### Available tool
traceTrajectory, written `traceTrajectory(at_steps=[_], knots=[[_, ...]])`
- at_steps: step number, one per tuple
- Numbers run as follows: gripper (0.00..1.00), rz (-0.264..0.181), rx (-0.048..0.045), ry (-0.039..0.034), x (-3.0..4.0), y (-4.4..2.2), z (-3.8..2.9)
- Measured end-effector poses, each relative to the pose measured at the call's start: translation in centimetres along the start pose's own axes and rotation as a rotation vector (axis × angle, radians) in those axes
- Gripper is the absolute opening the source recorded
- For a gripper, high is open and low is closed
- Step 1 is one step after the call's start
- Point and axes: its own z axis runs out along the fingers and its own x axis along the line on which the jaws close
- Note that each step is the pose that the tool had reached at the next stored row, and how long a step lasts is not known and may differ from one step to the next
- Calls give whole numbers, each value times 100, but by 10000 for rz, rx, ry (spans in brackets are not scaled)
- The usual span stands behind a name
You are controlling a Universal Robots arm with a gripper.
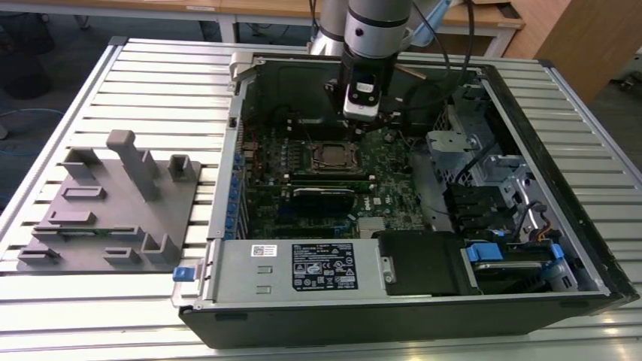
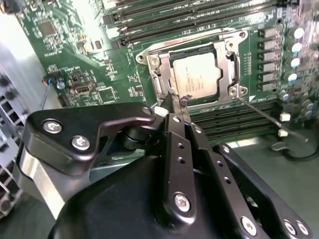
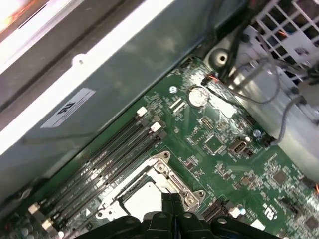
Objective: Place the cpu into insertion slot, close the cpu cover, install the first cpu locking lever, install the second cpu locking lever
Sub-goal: 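Close the cpu cover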
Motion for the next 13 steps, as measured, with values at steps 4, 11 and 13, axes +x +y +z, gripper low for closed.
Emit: traceTrajectory(at_steps=[4,11,13], knots=[[10,-620,1,13,0,0,1],[10,-1661,3,35,0,0,2],[10,-1941,4,40,0,0,2]])
